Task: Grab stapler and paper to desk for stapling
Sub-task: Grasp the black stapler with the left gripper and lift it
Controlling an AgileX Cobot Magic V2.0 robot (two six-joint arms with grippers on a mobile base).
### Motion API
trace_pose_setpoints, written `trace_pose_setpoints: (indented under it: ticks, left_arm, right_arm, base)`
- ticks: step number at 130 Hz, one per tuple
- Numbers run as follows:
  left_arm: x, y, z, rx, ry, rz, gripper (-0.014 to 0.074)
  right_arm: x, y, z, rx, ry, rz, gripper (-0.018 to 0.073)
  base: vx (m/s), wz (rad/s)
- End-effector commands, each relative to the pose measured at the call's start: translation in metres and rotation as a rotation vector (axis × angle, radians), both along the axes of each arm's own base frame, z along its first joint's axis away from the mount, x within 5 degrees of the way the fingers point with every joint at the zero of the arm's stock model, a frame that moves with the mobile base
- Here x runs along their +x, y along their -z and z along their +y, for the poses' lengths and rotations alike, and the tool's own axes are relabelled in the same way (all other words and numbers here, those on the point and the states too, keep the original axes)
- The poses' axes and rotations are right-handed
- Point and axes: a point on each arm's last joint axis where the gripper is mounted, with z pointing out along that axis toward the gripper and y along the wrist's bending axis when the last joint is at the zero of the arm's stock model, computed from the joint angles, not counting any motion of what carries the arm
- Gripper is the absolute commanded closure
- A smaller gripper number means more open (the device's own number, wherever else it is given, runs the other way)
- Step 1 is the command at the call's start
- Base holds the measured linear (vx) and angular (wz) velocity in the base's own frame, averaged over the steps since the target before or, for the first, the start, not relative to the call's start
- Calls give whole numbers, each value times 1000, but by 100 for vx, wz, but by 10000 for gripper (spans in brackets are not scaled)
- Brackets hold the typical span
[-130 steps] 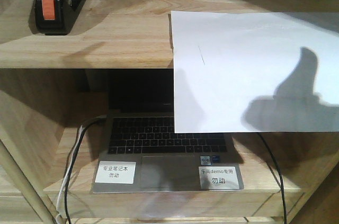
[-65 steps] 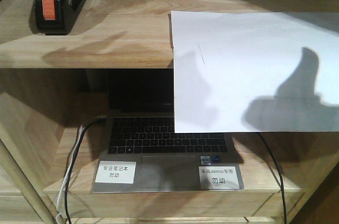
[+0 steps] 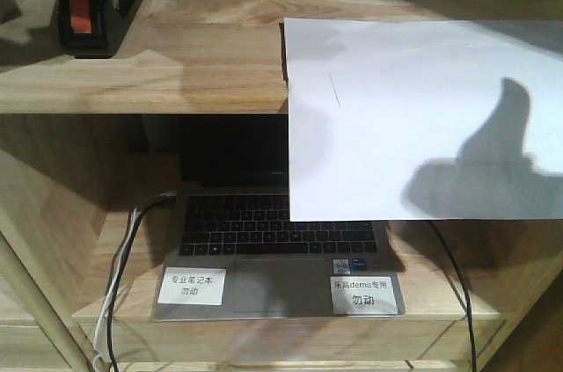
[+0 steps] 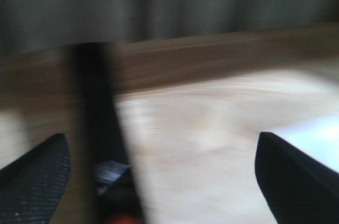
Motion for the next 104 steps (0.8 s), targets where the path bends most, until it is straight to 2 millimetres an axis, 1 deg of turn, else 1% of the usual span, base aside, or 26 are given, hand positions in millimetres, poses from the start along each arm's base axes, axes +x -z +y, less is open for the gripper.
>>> trace_pose_setpoints:
  ticks: [1,30,39,59,85,104]
  left_arm:
    - [0,-22,7,-12,-75,-57,-63]
    - [27,-19,2,19,-139,-16,-62]
    - [38,-13,3,16,-157,6,-62]
    - [54,-2,2,-8,-161,57,-55]
    - [65,8,-1,-25,-155,100,-45]
    - [67,10,-2,-20,-156,104,-29]
  right_arm:
    - [-1,-14,-1,-7,11,-99,115]
    - [-1,-14,-1,-7,11,-99,115]
    - [-1,-14,-1,-7,11,-99,115]
    - [-1,-14,-1,-7,11,-99,115]
    - [-1,-14,-1,-7,11,-99,115]
    - [-1,-14,-1,-7,11,-99,115]
  base:
    - [0,0]
    - [0,0]
    - [0,0]
    - [0,0]
    - [0,0]
    - [0,0]
